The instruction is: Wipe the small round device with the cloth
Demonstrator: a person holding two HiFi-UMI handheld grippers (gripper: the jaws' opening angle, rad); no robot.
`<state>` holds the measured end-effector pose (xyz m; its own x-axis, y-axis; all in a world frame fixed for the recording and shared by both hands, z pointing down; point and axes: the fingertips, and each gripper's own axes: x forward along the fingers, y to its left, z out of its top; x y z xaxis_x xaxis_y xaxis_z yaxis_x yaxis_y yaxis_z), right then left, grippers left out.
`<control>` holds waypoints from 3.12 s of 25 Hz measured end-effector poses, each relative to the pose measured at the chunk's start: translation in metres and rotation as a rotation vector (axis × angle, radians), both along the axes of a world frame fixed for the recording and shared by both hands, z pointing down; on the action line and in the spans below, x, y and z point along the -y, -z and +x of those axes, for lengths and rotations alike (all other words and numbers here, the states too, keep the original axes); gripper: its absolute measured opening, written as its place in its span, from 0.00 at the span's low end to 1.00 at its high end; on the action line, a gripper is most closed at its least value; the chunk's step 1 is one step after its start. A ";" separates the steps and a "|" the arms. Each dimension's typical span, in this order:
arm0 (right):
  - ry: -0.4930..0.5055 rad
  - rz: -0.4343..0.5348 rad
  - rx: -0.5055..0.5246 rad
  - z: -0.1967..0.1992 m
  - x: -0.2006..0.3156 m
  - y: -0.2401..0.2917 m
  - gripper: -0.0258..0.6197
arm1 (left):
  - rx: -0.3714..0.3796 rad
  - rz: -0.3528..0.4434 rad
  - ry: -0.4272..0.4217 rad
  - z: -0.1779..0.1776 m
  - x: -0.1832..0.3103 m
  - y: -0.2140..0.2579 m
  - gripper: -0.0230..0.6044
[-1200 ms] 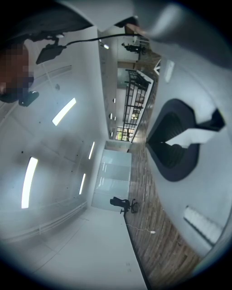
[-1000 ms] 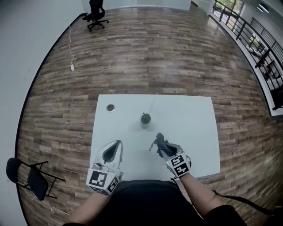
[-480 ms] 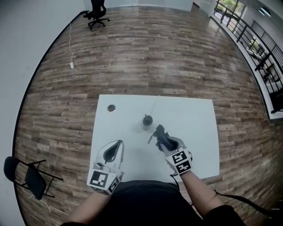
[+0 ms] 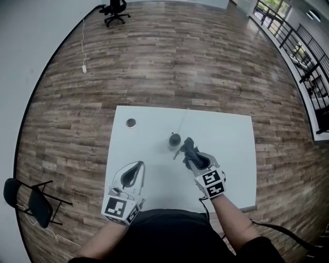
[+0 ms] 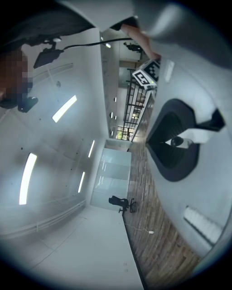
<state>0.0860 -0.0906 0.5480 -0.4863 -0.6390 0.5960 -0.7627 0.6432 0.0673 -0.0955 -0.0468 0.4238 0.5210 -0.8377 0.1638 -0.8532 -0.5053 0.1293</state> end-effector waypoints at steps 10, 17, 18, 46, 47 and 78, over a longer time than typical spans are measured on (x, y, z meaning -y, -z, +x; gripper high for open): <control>0.019 -0.018 0.007 -0.011 0.027 -0.005 0.21 | 0.016 -0.039 0.036 -0.014 0.004 -0.009 0.05; 0.039 -0.047 0.004 -0.019 0.037 -0.016 0.21 | 0.022 -0.070 0.051 -0.020 0.005 -0.016 0.05; 0.040 -0.053 0.003 -0.021 0.038 -0.019 0.21 | 0.021 -0.075 0.055 -0.021 0.005 -0.018 0.05; 0.114 -0.145 -0.105 -0.041 0.047 -0.053 0.21 | 0.013 -0.157 0.087 -0.034 0.004 -0.041 0.05; 0.120 -0.148 -0.106 -0.042 0.045 -0.053 0.21 | 0.013 -0.159 0.087 -0.034 0.004 -0.042 0.05; 0.260 -0.394 -0.100 -0.067 -0.009 -0.128 0.21 | 0.051 -0.187 0.195 -0.051 -0.024 -0.042 0.05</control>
<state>0.0188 -0.0816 0.6761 -0.5283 -0.2199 0.8201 -0.5752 0.8031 -0.1552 -0.1469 -0.0229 0.4661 0.3399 -0.8741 0.3470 -0.9398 -0.3023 0.1593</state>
